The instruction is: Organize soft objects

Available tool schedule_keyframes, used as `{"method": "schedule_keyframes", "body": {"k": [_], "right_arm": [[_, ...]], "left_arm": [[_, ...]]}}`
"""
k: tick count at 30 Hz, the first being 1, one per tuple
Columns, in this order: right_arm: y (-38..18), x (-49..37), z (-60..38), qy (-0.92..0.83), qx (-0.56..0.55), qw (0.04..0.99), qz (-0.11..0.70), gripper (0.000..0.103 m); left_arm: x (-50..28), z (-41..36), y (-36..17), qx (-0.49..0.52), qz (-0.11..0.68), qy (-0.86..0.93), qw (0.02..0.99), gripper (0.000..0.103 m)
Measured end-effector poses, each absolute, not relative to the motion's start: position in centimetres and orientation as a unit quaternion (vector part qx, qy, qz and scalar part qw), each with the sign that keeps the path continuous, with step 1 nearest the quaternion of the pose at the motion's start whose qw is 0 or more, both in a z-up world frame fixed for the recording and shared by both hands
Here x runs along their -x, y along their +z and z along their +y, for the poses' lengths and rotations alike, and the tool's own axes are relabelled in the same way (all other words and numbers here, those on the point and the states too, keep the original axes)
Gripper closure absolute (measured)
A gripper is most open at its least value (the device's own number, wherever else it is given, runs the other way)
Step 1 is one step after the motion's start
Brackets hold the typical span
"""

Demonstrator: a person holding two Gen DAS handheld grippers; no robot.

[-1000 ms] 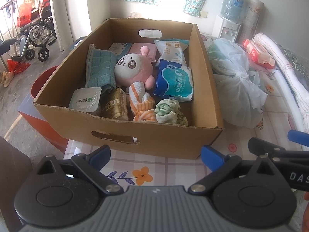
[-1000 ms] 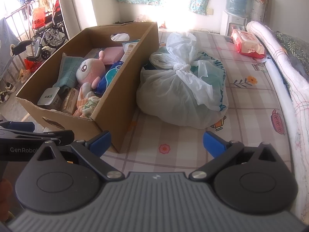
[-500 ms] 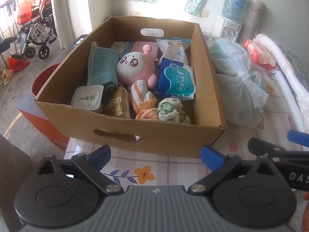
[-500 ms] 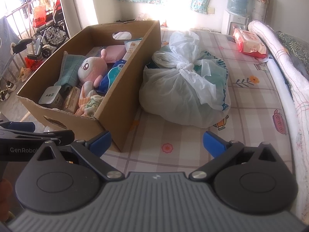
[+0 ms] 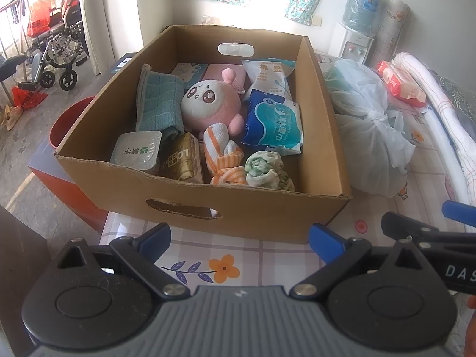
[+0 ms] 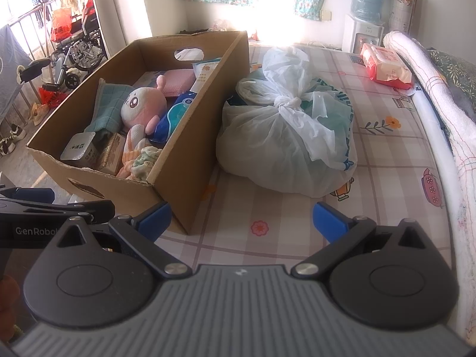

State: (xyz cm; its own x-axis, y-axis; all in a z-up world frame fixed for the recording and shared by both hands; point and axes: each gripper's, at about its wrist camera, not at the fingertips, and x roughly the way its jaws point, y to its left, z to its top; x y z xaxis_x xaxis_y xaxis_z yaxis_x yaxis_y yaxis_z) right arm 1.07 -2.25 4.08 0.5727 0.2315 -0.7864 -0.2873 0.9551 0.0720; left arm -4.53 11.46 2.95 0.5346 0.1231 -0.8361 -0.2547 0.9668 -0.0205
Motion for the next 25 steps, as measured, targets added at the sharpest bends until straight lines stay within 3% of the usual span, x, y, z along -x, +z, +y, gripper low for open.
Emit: {"method": "schedule_keyframes", "body": {"k": [25], "right_arm": [[4.01, -1.27, -1.64, 0.151, 0.035, 0.884, 0.441, 0.001]], "left_arm": [[4.61, 11.82, 2.93, 0.072, 0.471, 0.113, 0.872, 0.003]]}}
